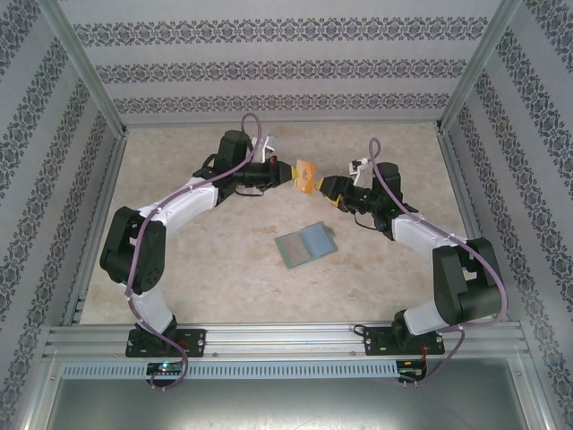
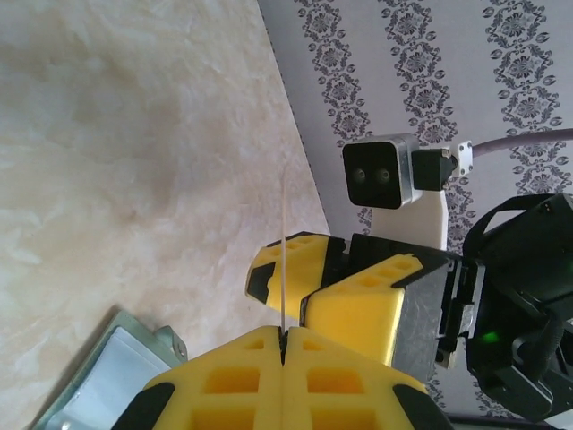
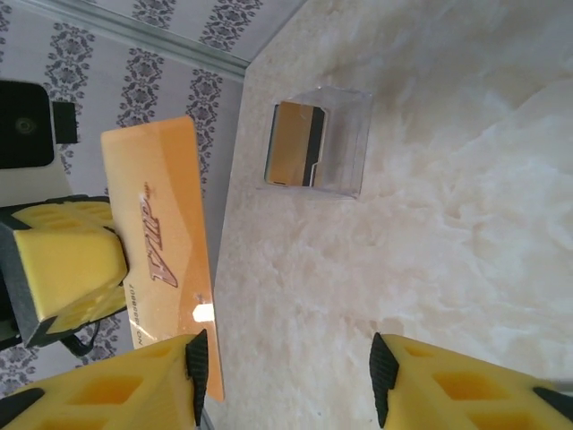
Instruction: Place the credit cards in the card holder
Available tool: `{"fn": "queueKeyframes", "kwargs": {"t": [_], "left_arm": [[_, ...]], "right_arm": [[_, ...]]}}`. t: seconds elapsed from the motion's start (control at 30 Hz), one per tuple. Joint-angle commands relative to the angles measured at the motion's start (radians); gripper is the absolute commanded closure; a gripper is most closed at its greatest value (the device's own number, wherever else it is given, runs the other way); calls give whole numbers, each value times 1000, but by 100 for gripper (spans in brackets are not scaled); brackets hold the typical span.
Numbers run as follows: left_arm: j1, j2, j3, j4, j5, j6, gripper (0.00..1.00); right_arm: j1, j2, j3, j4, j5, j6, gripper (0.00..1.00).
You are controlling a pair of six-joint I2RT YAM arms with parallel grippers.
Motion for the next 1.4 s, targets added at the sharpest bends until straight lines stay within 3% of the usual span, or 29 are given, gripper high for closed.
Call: {"fn": "queueKeyframes", "kwargs": {"t": [0.0,0.37,0.7,0.77,0.83,0.9,1.07,1.23,1.37], "left_arm": [[-22,-8,-1,40,33,-16,100],[-60,28,26,7,34,-9,100],[-67,58,25,11,46,-32,100],[-67,64,26,-4,45,-29,93],[-66,71,39,-55,38,-4,66],[-63,67,43,-114,19,25,57],[-45,20,-34,-156,-40,61,48],[-30,-35,-108,-329,-163,184,40],[-32,-41,-170,-413,-219,248,36]], "right_arm": [[2,-46,-10,17,-62,-37,61],[8,-45,-7,36,-76,-26,66],[6,-75,-23,37,-68,-47,89],[4,-75,-16,16,-74,-66,95],[5,-74,-14,-24,-73,-100,98],[3,-83,-16,-81,-61,-144,98],[4,-112,-47,-254,-23,-276,98],[5,-73,-11,-495,21,-422,99],[12,-24,-4,-587,-19,-473,100]]}}
